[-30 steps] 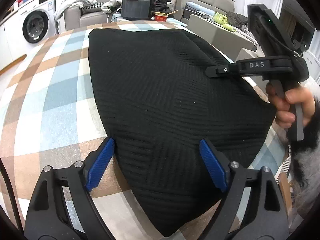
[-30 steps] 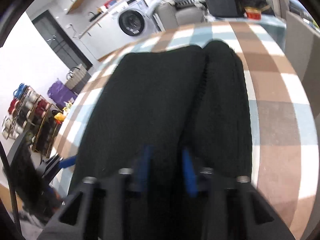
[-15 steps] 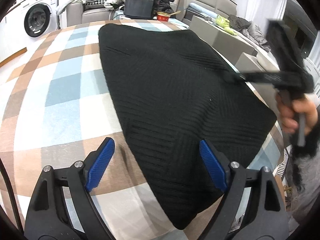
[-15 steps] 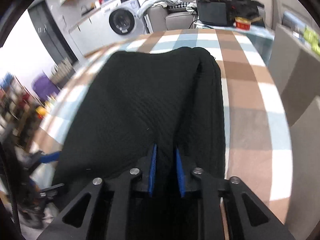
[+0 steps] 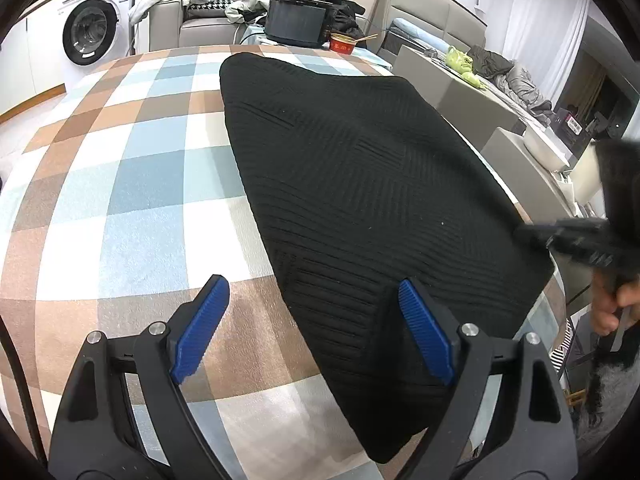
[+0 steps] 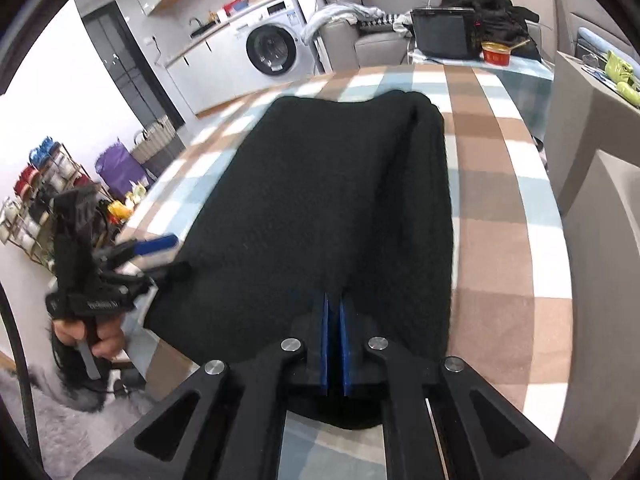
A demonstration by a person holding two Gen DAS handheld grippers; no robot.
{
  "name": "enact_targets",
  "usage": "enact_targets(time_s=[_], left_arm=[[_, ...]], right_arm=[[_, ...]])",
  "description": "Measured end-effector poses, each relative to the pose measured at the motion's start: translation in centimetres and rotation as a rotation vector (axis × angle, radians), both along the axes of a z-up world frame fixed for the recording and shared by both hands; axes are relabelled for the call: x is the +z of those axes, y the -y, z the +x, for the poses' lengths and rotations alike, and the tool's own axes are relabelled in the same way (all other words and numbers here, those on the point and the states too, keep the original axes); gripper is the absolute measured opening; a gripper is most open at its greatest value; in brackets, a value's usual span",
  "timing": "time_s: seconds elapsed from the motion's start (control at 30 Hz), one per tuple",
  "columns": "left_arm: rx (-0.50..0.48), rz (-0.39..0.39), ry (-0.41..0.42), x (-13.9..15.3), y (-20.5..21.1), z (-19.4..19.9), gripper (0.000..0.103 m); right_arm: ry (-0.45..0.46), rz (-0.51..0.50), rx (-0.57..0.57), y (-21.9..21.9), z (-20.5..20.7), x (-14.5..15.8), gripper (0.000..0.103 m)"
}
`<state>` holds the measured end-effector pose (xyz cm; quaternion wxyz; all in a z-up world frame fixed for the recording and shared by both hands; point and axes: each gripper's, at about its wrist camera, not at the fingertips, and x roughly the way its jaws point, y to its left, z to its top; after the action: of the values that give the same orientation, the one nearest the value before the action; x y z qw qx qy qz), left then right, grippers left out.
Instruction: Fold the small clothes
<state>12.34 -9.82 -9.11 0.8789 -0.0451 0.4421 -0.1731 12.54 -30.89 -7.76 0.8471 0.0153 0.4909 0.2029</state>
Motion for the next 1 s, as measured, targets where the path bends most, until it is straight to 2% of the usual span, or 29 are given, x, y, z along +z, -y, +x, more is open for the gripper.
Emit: enact_targets(time_s=[0.07,0.13,0.2,0.37,0.5,0.57,0.6,0.63,0.67,0.73,0.8,0.83,0.9,0.97,1.0], left_arm=[[0.000,0.007,-0.001,-0.1,0.0,0.0,0.085],[0.003,0.003,-0.005,-0.2,0.0,0.0,0.085],[-0.002,-0.003,-0.011,-0.3,0.1,0.1,0.085],[0.001,0.003,-0.011,-0.4,0.2,0.2,0.085],[0.005,0.003,-0.012,-0.5,-0.1,0.4,0.085],[0.012,0.001,-0.015,-0.6,-0.4,0.6,0.085],[0.016,-0.002,-0.018,-0.6,-0.5,0.7,0.085],[0.020,-0.005,-0.020,-0.7,-0.7,0.7,0.085],[0.026,-0.007,-0.021,-0.7,-0.8,0.8,0.085],[0.029,-0.008,-0.023,-0.7,-0.9,1.0,0.085],[0.035,-0.008,-0.026,-0.8,-0.9,1.0,0.085],[0.038,-0.006,-0.024,-0.7,-0.9,1.0,0.085],[0.042,0.002,-0.016,-0.6,-0.9,0.9,0.085],[0.045,-0.002,-0.011,-0.4,-1.0,1.0,0.085],[0.047,-0.002,-0.011,-0.4,-0.9,1.0,0.085]], right_arm=[[-0.005,0.024,0.003,0.4,-0.1,-0.1,0.011],[0.027,0.053,-0.034,1.0,0.1,0.8,0.033],[0.068,0.086,-0.061,1.5,1.1,1.6,0.044],[0.051,0.135,-0.118,1.1,7.1,1.5,0.044],[0.028,0.112,-0.148,0.4,12.3,0.2,0.043],[0.013,0.077,-0.149,-0.2,14.1,-0.1,0.031],[0.035,0.063,-0.131,-0.5,14.7,0.3,0.015],[0.078,0.072,-0.096,-0.9,14.7,1.1,0.008],[0.127,0.079,-0.076,-1.2,14.7,1.8,0.008],[0.168,0.020,-0.078,-1.8,15.4,2.4,0.008],[0.126,-0.086,-0.097,-2.3,16.8,1.3,0.009],[0.091,-0.107,-0.109,-2.1,17.0,0.7,0.011],[0.059,-0.071,-0.117,-1.5,17.0,0.3,0.015],[0.055,-0.026,-0.113,-0.7,15.5,1.0,0.026],[0.057,0.007,-0.117,-0.1,14.3,1.4,0.036]])
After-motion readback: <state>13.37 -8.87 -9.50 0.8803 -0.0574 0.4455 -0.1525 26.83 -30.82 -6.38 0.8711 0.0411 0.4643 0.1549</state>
